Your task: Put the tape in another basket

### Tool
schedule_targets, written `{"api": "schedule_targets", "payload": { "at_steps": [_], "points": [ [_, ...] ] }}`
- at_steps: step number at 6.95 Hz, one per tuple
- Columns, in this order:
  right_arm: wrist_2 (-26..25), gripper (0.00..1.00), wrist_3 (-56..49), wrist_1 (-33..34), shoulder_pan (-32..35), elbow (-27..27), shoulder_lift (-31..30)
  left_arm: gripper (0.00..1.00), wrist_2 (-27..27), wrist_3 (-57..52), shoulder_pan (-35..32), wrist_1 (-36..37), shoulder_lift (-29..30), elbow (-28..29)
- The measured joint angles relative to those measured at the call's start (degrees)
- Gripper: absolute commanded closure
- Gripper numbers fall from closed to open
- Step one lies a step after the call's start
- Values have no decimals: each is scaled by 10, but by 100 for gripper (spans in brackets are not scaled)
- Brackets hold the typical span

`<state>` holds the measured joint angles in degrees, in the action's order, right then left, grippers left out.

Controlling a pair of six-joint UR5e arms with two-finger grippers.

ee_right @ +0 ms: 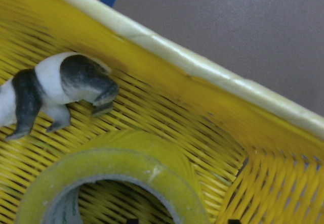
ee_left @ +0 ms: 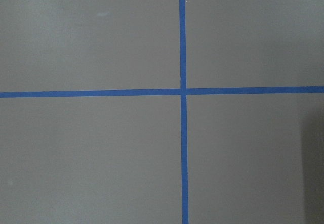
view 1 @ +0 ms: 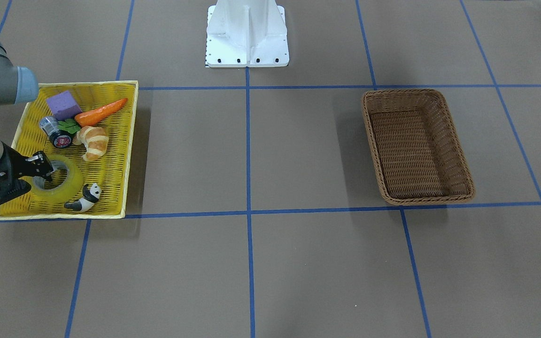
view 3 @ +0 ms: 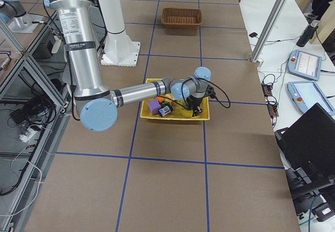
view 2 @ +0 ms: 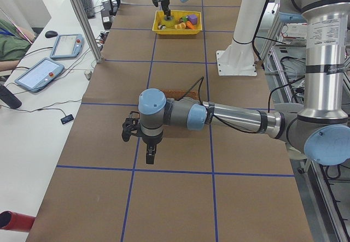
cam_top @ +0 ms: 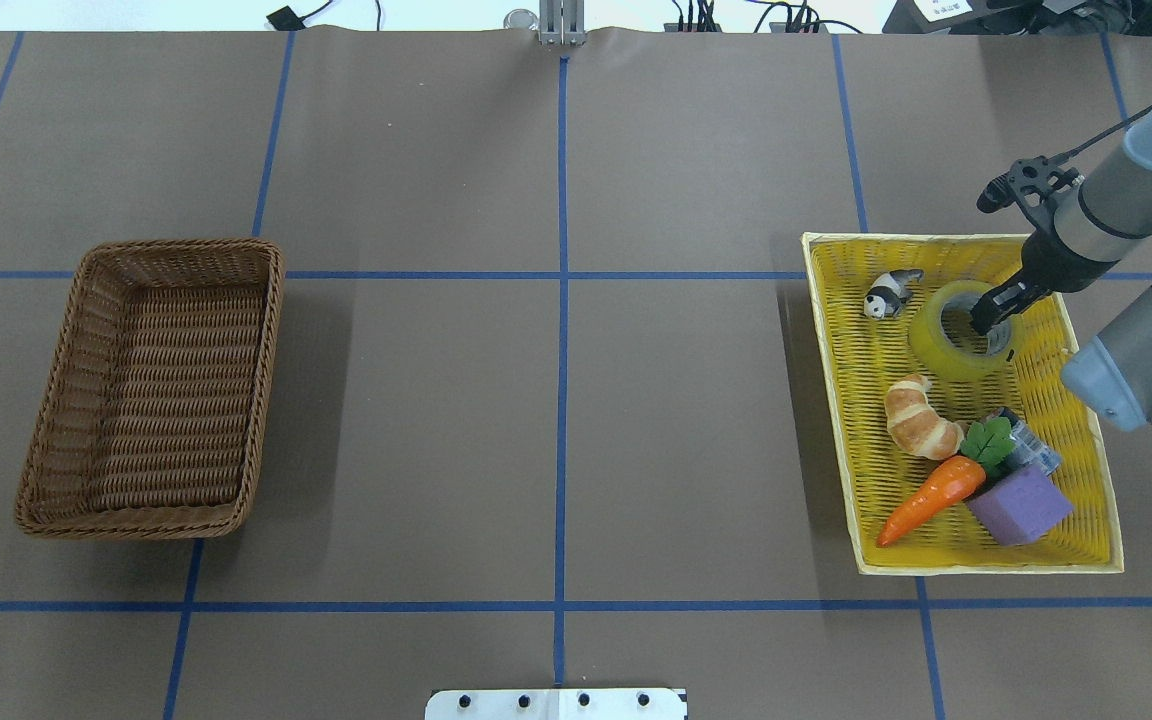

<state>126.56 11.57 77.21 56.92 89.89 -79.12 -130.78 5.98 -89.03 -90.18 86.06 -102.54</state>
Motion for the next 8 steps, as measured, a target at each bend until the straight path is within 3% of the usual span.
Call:
{"api": "schedule_targets", "payload": {
  "at_steps": [3, 5, 7, 8],
  "points": [
    [8, 100, -16, 0, 15, 21, 0, 2, 0, 1, 0, 0, 1, -1],
    [60, 100, 5, 1, 58, 82, -4, 2, 1, 2, 0, 1, 9, -5],
    [96, 100, 134, -35, 78, 127, 21, 2, 0, 5, 0, -7, 32, -4],
    [98, 100, 242, -87, 74, 133, 44, 2, -1, 31, 0, -41, 42, -3]
  ]
}}
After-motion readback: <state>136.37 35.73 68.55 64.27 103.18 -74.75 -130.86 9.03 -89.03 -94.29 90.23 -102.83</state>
